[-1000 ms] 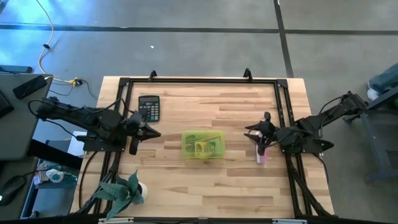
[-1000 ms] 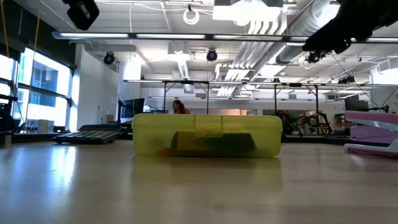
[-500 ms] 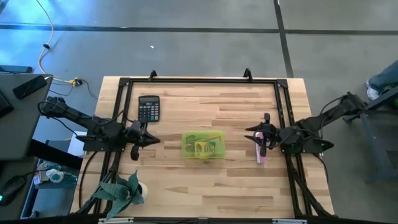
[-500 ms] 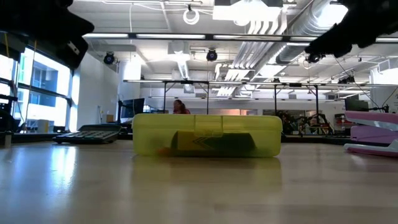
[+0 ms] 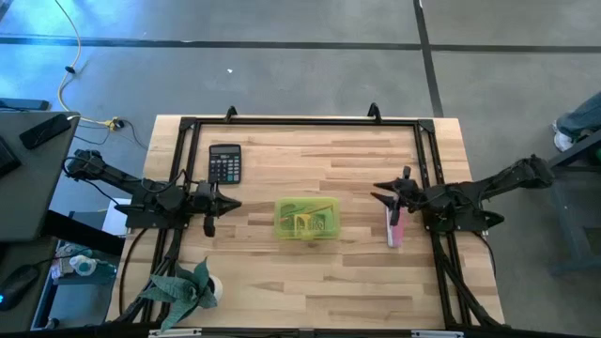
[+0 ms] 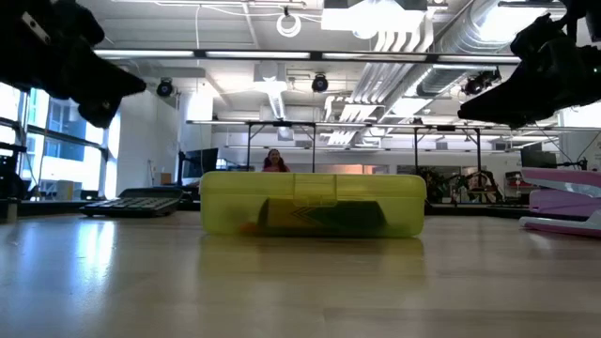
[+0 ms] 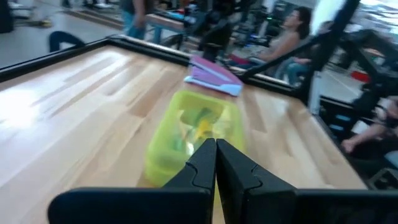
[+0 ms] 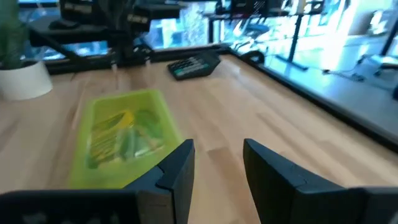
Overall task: Pack school essentials
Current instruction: Return to Home Position
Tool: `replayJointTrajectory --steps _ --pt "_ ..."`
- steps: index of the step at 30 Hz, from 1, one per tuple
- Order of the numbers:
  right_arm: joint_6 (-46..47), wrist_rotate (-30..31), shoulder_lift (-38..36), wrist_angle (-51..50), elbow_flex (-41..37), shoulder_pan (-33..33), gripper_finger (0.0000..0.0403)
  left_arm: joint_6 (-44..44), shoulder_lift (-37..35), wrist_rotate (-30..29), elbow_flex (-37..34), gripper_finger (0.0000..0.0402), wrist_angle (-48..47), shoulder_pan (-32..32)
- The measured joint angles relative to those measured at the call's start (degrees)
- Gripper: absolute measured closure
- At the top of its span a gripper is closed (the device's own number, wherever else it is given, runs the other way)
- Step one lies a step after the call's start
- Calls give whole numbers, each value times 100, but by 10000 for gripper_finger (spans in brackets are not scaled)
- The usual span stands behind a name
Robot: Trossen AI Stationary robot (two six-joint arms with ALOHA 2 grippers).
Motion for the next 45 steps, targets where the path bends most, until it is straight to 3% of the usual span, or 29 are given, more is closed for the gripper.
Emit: replayJointTrajectory --steps 10,17,24,29,35,45 --pt "-726 5 -1091 -198 -1 -762 274 -387 -119 -949 -317 401 317 -4" --pt "-286 -29 -1473 -797 -1 -1483 274 569 -117 -468 -310 401 1252 -5" --pt "-158 -889 -1510 -686 -243 -2056 274 803 -116 -396 -309 401 1139 -4" --pt "-307 -1525 -1394 -78 -404 -2277 274 1028 -115 -377 -309 401 1079 2" --pt "-224 -1531 -1350 -197 -404 -2308 274 1913 -113 -424 -309 401 901 2" --pt "64 -1490 -1349 -194 -404 -2315 274 2069 -113 -443 -309 401 862 2"
